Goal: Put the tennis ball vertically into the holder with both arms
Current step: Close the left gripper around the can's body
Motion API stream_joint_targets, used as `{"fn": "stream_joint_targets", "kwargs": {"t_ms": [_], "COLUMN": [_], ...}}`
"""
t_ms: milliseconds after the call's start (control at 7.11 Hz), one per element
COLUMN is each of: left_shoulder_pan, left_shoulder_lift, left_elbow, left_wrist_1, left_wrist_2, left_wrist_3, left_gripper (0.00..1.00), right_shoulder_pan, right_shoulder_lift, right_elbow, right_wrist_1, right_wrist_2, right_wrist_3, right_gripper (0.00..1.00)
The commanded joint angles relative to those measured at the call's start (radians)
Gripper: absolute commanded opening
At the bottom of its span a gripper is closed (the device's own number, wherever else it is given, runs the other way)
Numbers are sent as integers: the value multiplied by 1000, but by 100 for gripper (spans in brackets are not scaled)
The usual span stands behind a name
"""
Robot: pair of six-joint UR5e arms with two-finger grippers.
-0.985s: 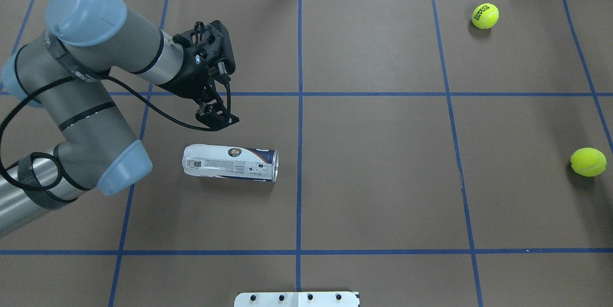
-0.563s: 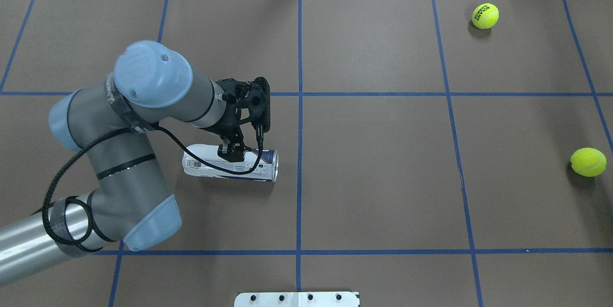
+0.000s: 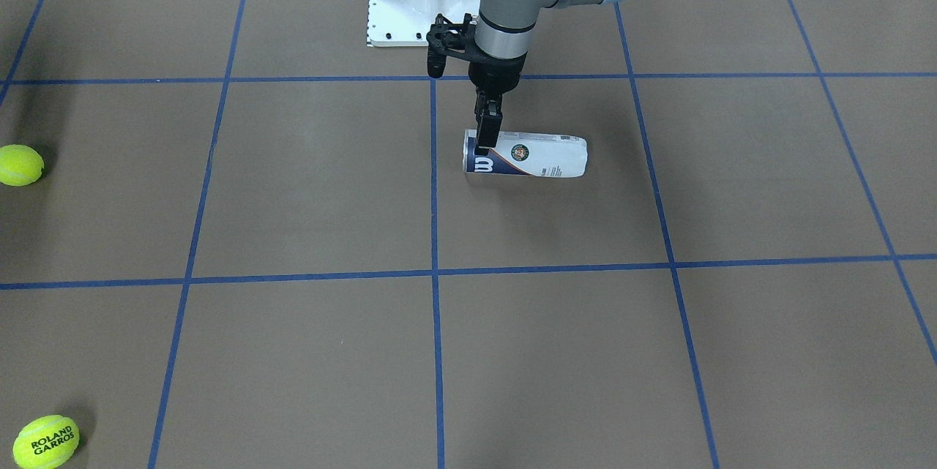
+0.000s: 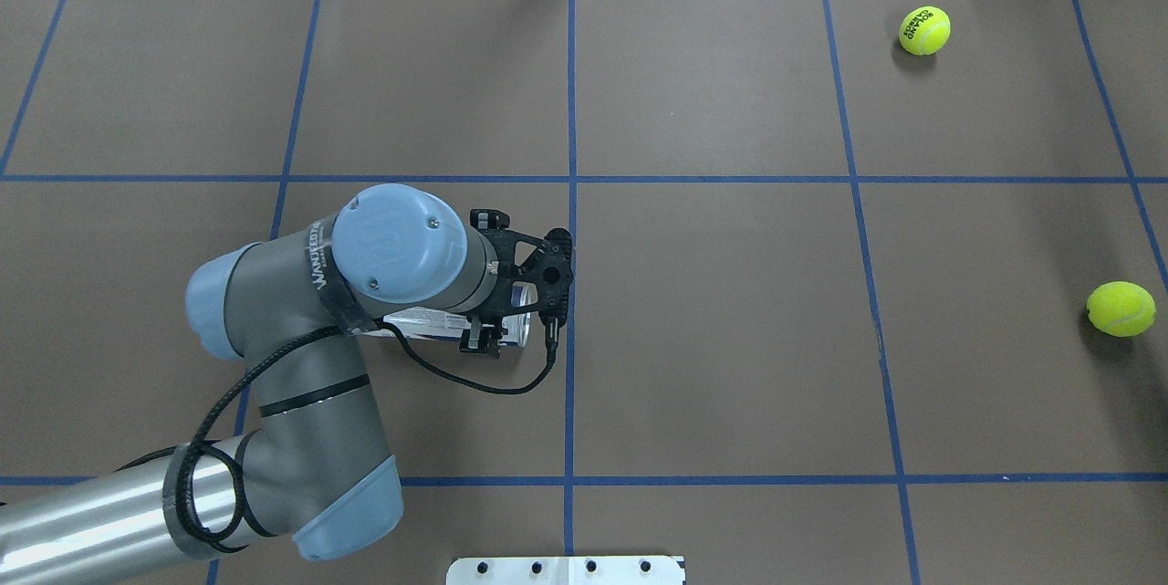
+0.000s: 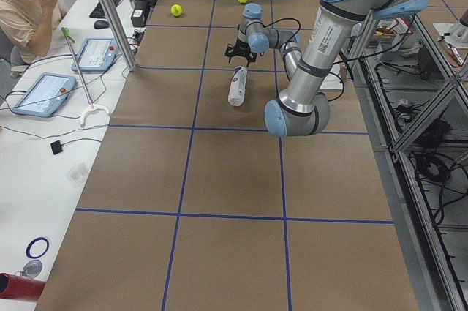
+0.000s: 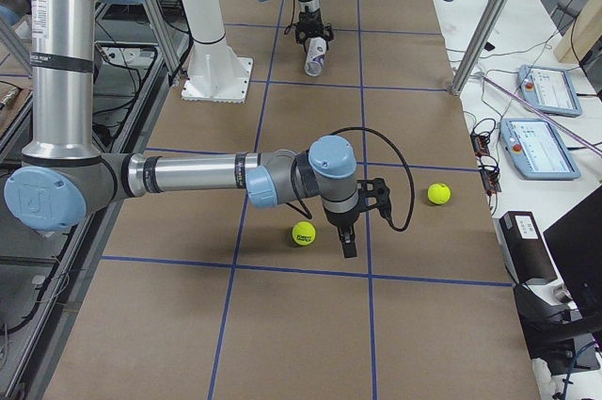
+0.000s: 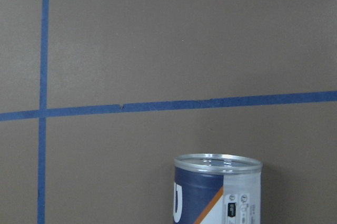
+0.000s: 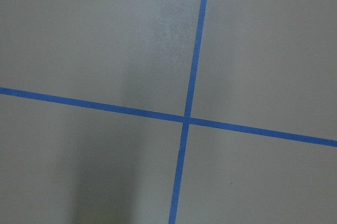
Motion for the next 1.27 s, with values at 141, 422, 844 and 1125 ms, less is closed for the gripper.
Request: {"fn": "stream_joint_targets", "kwargs": {"t_ms": [141, 422, 844, 1125], "left_shoulder_pan": [10, 10, 23, 27], "left_shoulder_lift": [-37, -37, -40, -40], "left_elbow": [65, 94, 129, 140], "left_wrist_1": [1, -1, -11, -13], "left_wrist_2": [11, 11, 11, 9], "left_wrist_3": [-41, -43, -44, -46], "left_gripper": [99, 99, 99, 99], "right_shoulder_pan": [0, 0, 0, 0], "right_shoulder_lift": [0, 0, 0, 0], "right_elbow": [0, 0, -2, -2], "right_wrist_1": [0, 0, -2, -2], "right_wrist_2": [2, 4, 5, 5], "right_wrist_3": [16, 17, 19, 17], "right_gripper": [100, 100, 100, 100]}}
